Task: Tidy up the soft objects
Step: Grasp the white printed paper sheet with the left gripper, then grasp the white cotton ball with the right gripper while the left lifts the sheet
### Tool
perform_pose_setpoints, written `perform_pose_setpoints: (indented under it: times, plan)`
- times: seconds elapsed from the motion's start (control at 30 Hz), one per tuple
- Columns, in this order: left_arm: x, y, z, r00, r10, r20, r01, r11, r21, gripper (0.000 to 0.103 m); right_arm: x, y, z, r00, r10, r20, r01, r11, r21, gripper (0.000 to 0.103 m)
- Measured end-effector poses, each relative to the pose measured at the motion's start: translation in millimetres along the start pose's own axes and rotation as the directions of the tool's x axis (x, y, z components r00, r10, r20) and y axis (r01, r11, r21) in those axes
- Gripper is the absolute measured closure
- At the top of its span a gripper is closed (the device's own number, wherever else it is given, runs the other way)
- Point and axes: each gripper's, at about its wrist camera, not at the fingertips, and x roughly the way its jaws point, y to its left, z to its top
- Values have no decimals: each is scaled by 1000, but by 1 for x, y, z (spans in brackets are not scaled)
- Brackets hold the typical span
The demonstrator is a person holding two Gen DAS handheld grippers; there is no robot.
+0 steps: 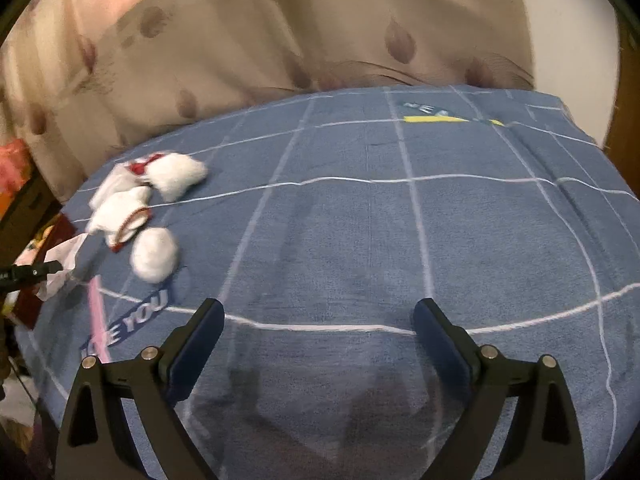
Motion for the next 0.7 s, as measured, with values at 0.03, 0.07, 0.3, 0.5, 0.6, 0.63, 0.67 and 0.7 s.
perform_pose_setpoints:
  times: [0.03, 0.07, 0.3, 0.5, 0.6, 0.63, 0.67, 0.7]
  plan:
    - [-6, -4, -2, 1000, -3, 7, 3, 1000, 2, 92, -2, 3, 0, 1000, 30, 0, -30, 999, -15, 9]
    - [-11, -5, -5, 1000, -6, 11, 6, 1000, 6, 92, -4, 8, 1, 999, 54, 1, -54, 998, -27, 9]
    - [-48, -6, -26, 999, 12, 30, -13, 1000, 5, 91, -1, 71, 18, 976, 214, -39, -218, 959, -181, 33]
    - [-90, 10, -37, 995, 46, 87, -44, 999, -25, 91, 28, 116, 31, 979, 185, -83, -201, 937, -286, 45]
    - [-115, 27, -43, 989, 80, 122, -73, 995, -65, 91, 55, 124, 36, 982, 122, -146, -160, 947, -280, 58]
    - [-123, 32, -44, 987, 91, 131, -81, 994, -76, 91, 60, 123, 35, 979, 122, -166, -164, 949, -271, 61]
    - [-133, 40, -47, 984, 109, 144, -97, 991, -91, 91, 66, 123, 35, 978, 116, -173, -159, 951, -264, 70]
    - [-139, 46, -48, 981, 125, 151, -111, 989, -99, 91, 66, 124, 34, 982, 109, -156, -148, 951, -272, 84]
